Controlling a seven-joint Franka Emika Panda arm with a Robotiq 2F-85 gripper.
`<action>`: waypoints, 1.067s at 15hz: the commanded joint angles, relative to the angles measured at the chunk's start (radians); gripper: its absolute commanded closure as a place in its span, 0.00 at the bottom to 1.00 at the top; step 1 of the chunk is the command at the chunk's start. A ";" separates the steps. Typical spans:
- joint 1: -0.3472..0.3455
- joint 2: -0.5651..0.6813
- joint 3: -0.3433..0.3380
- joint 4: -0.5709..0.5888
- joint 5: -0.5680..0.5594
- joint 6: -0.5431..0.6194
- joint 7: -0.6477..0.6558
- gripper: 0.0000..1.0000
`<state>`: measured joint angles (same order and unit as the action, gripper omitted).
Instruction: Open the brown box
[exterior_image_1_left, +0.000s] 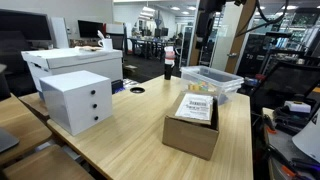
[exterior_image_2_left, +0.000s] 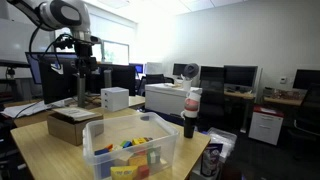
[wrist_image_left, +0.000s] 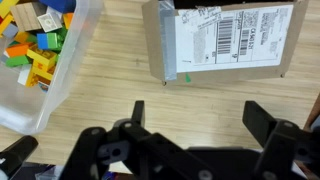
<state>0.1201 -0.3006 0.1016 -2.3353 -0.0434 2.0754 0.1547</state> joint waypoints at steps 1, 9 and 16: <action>-0.011 0.000 0.011 0.002 0.004 -0.002 -0.003 0.00; -0.010 -0.006 0.010 0.002 0.006 -0.022 -0.007 0.00; -0.011 -0.043 0.009 -0.035 0.014 -0.056 0.007 0.00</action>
<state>0.1201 -0.3037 0.1019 -2.3394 -0.0434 2.0555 0.1548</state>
